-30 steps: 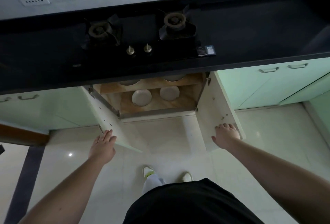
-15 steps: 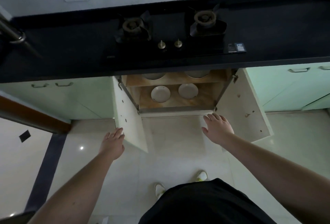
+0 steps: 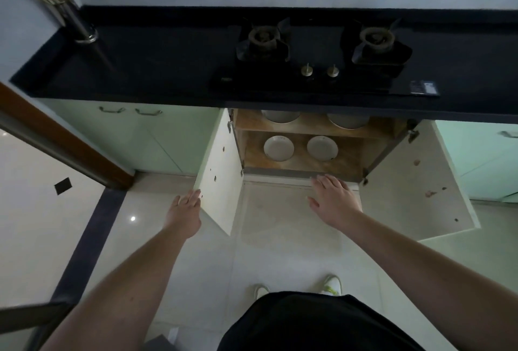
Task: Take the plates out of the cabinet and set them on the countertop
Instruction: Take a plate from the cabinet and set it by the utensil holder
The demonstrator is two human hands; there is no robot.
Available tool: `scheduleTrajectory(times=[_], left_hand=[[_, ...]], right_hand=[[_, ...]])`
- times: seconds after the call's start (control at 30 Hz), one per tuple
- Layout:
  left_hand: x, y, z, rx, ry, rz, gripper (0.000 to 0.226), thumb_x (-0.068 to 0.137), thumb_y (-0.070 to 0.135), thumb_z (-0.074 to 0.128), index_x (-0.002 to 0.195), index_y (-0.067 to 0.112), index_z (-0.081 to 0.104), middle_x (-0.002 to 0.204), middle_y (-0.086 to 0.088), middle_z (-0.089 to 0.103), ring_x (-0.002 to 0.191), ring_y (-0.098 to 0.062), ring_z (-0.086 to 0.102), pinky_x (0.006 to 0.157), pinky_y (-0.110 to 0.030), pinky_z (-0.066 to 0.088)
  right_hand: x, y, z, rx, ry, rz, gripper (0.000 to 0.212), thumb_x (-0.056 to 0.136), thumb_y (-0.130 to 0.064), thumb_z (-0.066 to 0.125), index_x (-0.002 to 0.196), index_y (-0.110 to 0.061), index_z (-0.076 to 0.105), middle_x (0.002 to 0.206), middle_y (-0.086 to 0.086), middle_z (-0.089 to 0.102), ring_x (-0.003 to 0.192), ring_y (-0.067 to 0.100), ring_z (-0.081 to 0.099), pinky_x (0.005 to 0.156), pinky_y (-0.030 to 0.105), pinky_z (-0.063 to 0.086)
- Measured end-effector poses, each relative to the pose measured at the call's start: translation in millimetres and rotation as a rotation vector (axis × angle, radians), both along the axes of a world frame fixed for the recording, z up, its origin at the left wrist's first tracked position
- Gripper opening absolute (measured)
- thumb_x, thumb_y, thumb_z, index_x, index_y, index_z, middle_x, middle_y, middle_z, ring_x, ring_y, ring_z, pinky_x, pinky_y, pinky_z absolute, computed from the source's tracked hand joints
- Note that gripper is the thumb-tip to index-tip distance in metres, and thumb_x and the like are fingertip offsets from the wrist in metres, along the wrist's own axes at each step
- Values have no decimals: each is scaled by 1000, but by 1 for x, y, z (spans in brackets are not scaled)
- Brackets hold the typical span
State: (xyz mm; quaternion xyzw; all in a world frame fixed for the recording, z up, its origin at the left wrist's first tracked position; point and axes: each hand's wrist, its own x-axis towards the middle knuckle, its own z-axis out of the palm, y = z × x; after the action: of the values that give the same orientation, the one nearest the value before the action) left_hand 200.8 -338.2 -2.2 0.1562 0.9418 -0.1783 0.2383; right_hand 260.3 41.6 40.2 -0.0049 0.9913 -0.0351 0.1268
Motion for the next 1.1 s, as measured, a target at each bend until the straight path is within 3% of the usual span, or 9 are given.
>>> scheduleTrajectory(times=[0.37, 0.5, 0.63, 0.83, 1.1], left_hand=[[-8, -12, 5, 46, -9, -4, 55, 99, 28, 36, 152, 11, 28, 166, -6, 9, 152, -23, 7, 121, -41, 10], [-15, 5, 8, 14, 18, -6, 49, 99, 32, 38, 144, 12, 38, 160, -12, 23, 149, -28, 16, 117, -46, 19], [-29, 32, 20, 50, 93, -48, 53, 100, 41, 33, 146, 13, 35, 159, -11, 26, 148, -28, 19, 112, -46, 26], [-54, 84, 34, 174, 180, -137, 60, 101, 47, 25, 151, 14, 27, 162, -11, 23, 149, -28, 15, 118, -50, 18], [-81, 143, 42, 297, 274, -132, 81, 91, 61, -4, 156, 19, 19, 164, -8, 18, 152, -29, 9, 119, -54, 3]], right_hand=[[-12, -30, 20, 25, 75, 38, 61, 98, -52, 34, 148, -17, 29, 152, 4, 38, 141, 22, 30, 116, 39, 23], [-15, -36, 25, 16, 97, 30, 59, 98, -51, 34, 147, -19, 31, 150, 3, 40, 140, 22, 32, 115, 40, 26], [-19, -38, 30, 27, 111, 31, 58, 99, -51, 33, 147, -20, 30, 150, 4, 39, 140, 23, 32, 115, 40, 26], [-27, -28, 36, 32, 170, 20, 62, 98, -50, 35, 149, -16, 28, 150, 5, 40, 141, 22, 32, 116, 38, 24], [-67, -4, 23, -10, 163, -4, 66, 97, -52, 35, 150, -15, 22, 152, 6, 38, 141, 23, 31, 117, 38, 21]])
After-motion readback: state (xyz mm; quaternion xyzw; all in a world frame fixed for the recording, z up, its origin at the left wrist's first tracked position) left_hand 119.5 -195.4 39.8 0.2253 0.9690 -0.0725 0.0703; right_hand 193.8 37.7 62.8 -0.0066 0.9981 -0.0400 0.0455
